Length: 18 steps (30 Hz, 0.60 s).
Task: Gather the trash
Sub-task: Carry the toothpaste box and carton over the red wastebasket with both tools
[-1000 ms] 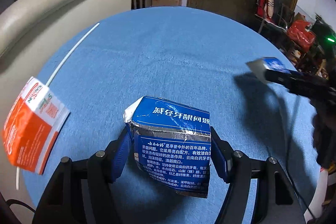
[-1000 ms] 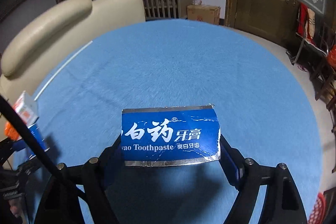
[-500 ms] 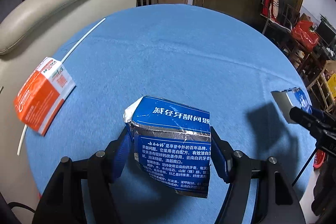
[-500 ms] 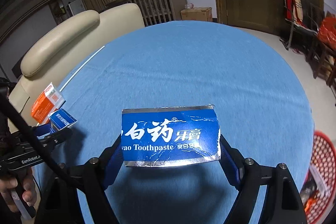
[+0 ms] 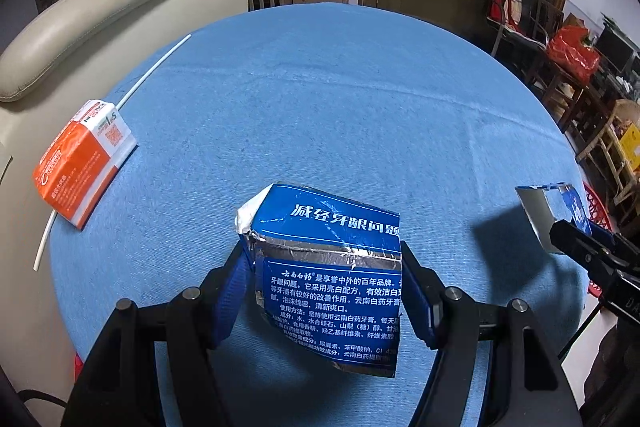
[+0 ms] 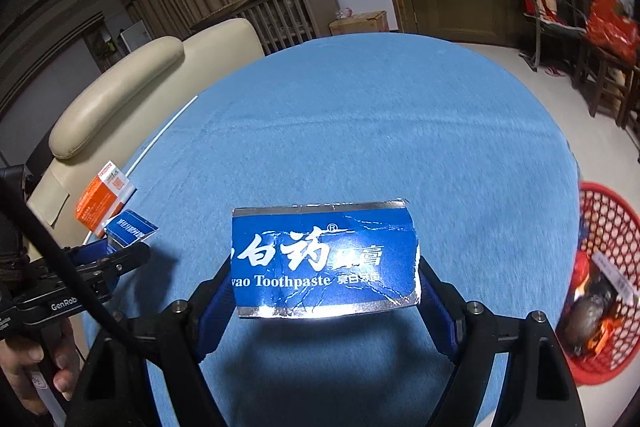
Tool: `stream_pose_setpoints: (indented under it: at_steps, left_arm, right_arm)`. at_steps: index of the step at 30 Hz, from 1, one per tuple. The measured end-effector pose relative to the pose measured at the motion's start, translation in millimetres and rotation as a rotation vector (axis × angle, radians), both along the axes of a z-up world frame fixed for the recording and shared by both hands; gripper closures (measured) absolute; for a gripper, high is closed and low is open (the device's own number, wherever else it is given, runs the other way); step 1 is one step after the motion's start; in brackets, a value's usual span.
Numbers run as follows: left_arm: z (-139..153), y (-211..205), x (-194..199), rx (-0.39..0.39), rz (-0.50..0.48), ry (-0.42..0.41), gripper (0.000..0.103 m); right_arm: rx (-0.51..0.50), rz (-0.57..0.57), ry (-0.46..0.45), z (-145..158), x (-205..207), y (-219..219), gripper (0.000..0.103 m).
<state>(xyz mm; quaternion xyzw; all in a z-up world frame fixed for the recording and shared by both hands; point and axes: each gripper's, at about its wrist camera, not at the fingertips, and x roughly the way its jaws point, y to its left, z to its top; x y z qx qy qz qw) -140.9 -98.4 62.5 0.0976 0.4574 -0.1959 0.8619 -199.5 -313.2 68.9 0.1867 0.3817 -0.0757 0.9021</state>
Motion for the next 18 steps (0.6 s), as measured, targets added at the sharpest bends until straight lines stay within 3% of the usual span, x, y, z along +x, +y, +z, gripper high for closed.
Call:
stream_pose_setpoints:
  at_steps: [9,18]
  left_arm:
    - [5.8,-34.1,-20.1,-0.005,-0.074,-0.013,0.032]
    - [15.0,-88.4,-40.0,-0.011,-0.181,-0.024,0.032]
  right_arm:
    - [0.008,-0.098,-0.034,4.3,-40.4,-31.3,0.019]
    - [-0.006,-0.304,-0.05,6.4,-106.1,-107.2,0.019]
